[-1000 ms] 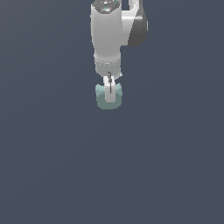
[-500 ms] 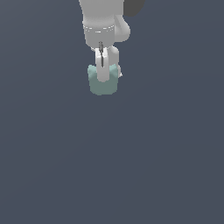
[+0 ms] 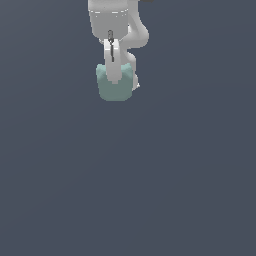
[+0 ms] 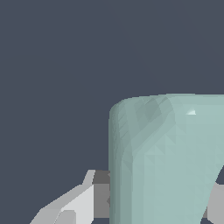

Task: Pick up the object and move it to a goal position.

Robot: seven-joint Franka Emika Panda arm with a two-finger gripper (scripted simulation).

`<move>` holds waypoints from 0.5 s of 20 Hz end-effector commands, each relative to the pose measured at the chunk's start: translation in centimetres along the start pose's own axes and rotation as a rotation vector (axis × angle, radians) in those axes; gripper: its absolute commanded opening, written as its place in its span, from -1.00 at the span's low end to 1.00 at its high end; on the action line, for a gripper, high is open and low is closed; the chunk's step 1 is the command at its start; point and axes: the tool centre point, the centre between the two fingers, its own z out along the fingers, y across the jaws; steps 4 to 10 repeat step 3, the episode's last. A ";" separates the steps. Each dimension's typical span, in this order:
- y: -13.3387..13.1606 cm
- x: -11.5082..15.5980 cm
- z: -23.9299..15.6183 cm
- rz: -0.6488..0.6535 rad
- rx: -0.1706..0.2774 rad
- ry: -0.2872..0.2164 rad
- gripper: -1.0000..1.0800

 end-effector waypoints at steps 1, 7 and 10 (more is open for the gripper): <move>0.0 0.0 -0.1 -0.001 -0.001 0.000 -1.00; -0.1 0.0 0.0 -0.001 -0.001 0.000 -1.00; -0.1 0.0 0.0 -0.001 -0.001 0.000 -1.00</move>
